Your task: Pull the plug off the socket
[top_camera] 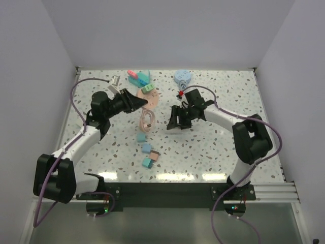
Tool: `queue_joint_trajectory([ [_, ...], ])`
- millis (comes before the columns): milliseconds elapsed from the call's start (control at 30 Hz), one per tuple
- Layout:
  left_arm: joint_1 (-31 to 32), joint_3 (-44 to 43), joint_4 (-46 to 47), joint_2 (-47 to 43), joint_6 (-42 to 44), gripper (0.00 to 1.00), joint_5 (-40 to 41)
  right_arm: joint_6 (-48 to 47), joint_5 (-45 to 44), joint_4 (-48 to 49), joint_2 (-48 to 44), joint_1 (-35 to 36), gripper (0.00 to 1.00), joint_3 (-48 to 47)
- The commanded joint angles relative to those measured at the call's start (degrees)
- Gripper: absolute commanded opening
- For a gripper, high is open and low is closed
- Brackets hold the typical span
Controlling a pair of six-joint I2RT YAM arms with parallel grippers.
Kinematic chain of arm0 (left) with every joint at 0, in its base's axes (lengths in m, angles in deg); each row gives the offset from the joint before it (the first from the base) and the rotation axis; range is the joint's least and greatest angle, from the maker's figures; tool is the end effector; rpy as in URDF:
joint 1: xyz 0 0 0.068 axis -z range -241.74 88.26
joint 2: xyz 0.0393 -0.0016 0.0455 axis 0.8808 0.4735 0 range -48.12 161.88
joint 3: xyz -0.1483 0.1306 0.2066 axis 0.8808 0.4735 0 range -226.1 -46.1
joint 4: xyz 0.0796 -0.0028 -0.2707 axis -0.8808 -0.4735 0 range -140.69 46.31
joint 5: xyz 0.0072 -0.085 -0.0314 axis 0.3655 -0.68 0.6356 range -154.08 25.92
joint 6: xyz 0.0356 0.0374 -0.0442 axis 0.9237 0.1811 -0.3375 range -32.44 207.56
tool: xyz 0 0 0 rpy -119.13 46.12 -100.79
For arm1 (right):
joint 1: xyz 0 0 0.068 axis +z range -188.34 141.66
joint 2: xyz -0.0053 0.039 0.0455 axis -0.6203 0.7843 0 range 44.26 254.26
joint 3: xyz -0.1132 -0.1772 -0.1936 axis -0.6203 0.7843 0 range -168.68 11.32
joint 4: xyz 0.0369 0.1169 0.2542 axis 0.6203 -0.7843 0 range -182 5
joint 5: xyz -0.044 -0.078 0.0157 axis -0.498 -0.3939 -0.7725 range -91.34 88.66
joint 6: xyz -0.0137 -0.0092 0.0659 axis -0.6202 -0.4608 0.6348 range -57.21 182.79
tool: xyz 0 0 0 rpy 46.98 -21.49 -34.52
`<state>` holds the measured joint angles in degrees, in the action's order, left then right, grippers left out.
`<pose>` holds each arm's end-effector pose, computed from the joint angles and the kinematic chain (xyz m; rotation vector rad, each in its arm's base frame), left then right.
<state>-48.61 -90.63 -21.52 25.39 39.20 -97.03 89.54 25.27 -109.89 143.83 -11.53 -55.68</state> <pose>0.3076 -0.1023 0.2884 -0.0934 1.8403 -1.2618 0.3367 0.1976 0.1904 -0.1874 2.6929 0.9226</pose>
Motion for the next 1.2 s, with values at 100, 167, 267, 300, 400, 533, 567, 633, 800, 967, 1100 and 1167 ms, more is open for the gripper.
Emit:
queue_joint_trajectory([
  [100, -1.00, 6.38, -3.79, -5.04, 1.95, 0.00, -1.86, 6.21, 7.58, 13.10, 7.21, 5.53, 0.00, -0.76],
  [167, -1.08, 6.74, -5.91, -6.27, 3.00, 0.00, -0.89, 7.00, 7.40, 13.89, 9.05, 6.59, 0.00, -1.29],
  [267, -1.08, 6.30, -9.95, -6.81, 4.67, 0.00, 0.87, 8.06, 8.81, 14.16, 10.38, 7.56, 0.31, -1.64],
  [300, -1.08, 6.13, -10.48, -6.98, 4.94, 0.00, 0.96, 8.06, 8.98, 13.81, 9.77, 7.56, 0.39, -1.55],
  [400, -1.08, 5.43, -12.68, -7.07, 5.90, 0.00, 1.22, 6.31, 7.41, 8.91, 4.70, 6.69, 0.78, -1.38],
  [533, -1.08, 5.07, -16.10, -6.81, 7.22, 0.00, 2.27, 3.50, 2.49, 2.41, -4.36, 2.65, 0.99, -0.50],
  [567, -1.00, 5.07, -16.54, -6.20, 7.31, 0.00, 2.19, 2.80, 1.26, 1.25, -6.04, 0.98, 0.99, -0.58],
  [633, -1.00, 5.16, -16.37, -5.40, 7.31, 0.00, 1.58, 0.87, 0.64, -2.00, -9.65, 0.00, 0.99, -1.98],
  [800, 0.05, 3.76, -16.46, -1.89, 8.01, 0.00, 1.66, -0.55, 0.64, -4.30, -11.77, -0.18, 0.99, -7.08],
  [967, 4.62, -0.02, -19.44, 2.76, 11.08, 0.00, 3.59, -1.07, 0.20, -4.99, -8.61, 1.83, 0.99, -12.26],
  [1100, 8.31, -3.45, -21.12, 5.93, 11.97, 0.00, 5.17, -1.61, -0.77, -5.70, -5.97, 3.51, 0.99, -15.08],
  [1167, 9.46, -3.63, -20.59, 6.99, 11.45, 0.00, 5.18, -1.52, -2.00, -5.53, -5.18, 4.21, 0.99, -15.44],
])
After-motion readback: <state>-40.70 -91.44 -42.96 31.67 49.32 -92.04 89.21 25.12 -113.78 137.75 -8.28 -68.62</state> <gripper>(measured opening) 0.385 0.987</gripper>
